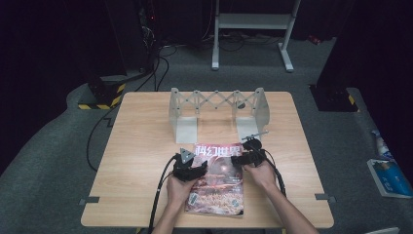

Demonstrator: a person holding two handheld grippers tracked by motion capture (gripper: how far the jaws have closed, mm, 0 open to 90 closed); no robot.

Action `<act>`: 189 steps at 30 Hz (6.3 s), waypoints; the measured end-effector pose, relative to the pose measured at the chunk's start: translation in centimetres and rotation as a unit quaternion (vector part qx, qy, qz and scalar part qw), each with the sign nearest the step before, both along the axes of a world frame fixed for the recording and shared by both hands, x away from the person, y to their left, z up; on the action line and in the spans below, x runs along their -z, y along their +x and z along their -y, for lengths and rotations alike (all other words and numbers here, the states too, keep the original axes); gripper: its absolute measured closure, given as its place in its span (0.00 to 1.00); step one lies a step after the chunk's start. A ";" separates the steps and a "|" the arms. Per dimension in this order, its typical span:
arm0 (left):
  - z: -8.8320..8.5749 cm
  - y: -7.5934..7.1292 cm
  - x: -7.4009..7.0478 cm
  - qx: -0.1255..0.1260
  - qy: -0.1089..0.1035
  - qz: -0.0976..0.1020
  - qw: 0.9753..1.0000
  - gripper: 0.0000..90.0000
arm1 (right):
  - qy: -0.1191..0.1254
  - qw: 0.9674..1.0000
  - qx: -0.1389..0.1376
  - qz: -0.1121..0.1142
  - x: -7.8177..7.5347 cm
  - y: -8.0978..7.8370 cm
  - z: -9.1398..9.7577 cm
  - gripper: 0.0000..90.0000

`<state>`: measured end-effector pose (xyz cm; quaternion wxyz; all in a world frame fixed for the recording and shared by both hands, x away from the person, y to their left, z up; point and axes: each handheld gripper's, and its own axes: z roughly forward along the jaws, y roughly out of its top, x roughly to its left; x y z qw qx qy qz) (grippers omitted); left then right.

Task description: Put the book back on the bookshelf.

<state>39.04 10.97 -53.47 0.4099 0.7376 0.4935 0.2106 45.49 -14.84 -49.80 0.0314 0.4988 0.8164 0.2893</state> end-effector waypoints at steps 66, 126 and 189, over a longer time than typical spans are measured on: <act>-2.0 0.2 -0.2 0.089 -0.111 -0.053 0.988 0.09 | 0.094 0.973 -0.186 0.095 -4.4 -3.2 -1.2 0.96; -2.3 0.0 -0.3 0.094 -0.115 -0.075 0.986 0.67 | 0.062 0.986 -0.069 0.136 -0.2 -3.5 3.7 0.64; -1.3 1.3 -1.5 0.086 -0.146 -0.169 0.971 0.63 | 0.047 0.988 -0.100 0.112 2.1 -2.0 1.0 0.87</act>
